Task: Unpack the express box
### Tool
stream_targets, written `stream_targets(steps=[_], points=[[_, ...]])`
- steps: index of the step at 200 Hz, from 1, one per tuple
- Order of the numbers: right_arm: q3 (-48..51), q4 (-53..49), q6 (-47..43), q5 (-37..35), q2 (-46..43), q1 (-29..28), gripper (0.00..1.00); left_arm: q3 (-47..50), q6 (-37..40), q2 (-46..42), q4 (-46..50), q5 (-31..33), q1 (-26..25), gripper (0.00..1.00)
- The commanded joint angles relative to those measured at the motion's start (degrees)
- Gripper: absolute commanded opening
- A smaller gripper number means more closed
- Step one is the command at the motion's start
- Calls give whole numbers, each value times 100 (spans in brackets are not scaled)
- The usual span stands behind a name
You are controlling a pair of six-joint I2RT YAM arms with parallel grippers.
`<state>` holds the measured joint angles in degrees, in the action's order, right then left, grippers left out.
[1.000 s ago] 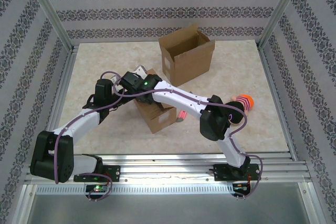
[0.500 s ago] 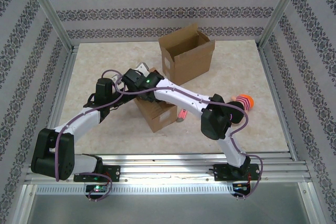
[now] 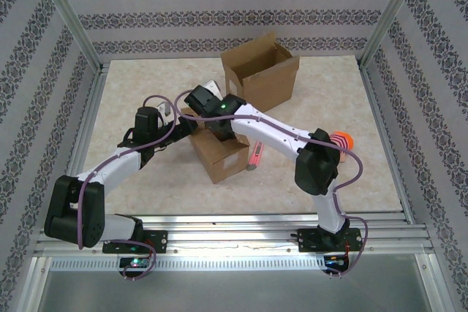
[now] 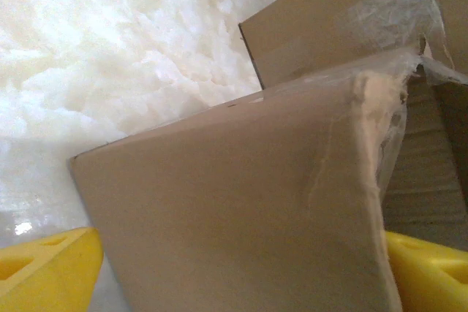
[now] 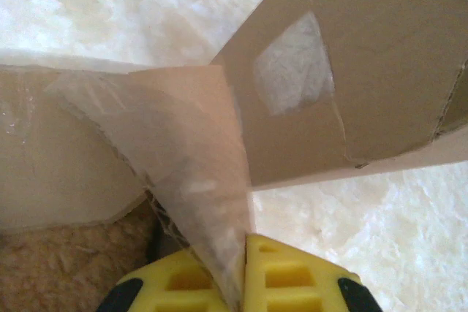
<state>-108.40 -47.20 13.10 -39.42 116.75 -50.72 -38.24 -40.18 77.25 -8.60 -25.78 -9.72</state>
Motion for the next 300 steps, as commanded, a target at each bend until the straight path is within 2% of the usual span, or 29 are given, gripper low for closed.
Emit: stream_targets(steps=[1,60,106,128,179,228,267,300], points=[[294,57,534,244,-299,301,0,256,396,376,1053,774,68,92],[512,207,711,887,-390,405,0,210,420,444,984,624,67,92],[520,171,805,1446,-456,409,0,-508,558,-34,912,-548,70,100],[628,200,946,1785,-623,442,0,-1100,813,-439,1408,-717,65,100],[1231,668,1633,2766,-1283,581,0,-1840,1319,-1191,2810,-377,64,100],[2470,2038,2662,4054,-2023,810,0,-2049,1630,-1340,3903,-107,-52,100],[3561,3540,3586,4712,-2525,931,0,-2494,1959,-1213,4707,417,-449,100],[4216,4391,4174,4837,-2780,972,0,-2931,2101,-990,5132,1095,-1076,100]])
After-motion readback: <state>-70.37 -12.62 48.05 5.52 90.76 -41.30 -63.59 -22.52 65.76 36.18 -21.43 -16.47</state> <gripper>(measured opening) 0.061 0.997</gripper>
